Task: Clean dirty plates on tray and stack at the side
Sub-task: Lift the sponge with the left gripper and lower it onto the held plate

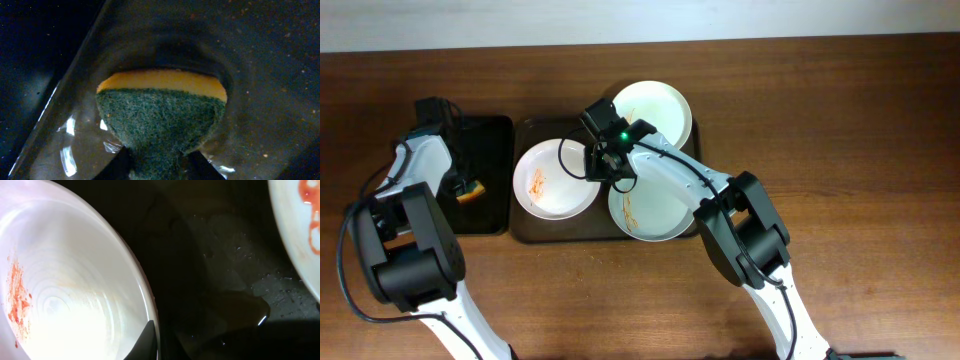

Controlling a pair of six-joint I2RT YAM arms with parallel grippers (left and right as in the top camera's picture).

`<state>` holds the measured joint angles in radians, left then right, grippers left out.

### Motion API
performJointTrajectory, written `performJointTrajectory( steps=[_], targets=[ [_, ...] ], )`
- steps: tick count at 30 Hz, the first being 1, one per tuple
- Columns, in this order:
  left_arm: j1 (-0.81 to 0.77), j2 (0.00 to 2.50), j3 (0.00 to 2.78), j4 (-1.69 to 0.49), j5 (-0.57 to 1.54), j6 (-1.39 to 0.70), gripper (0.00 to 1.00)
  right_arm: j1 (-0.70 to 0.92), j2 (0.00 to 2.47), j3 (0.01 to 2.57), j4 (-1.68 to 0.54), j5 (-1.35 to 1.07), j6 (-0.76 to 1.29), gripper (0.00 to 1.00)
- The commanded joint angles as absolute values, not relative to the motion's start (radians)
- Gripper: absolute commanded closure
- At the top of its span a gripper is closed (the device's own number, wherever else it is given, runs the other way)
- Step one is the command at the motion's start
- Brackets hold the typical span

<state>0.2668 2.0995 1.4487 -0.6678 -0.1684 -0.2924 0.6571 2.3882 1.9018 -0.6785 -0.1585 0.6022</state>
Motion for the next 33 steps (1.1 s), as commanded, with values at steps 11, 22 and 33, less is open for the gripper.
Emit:
performJointTrajectory(
  steps=[11,22,33],
  targets=[
    [0.252,2.112,1.666,-0.873,-0.009,-0.102,0.99,0.635,2.419,1.909,-0.684,-0.192,0.607,0.96],
    [0.122,2.112,1.863,-1.101,0.192,0.13,0.99,0.601,2.419,1.91,-0.657,-0.288,0.58,0.96],
    [0.037,2.121,1.623,-0.998,0.192,0.138,0.99,0.561,2.419,1.91,-0.645,-0.357,0.58,0.96]
  ],
)
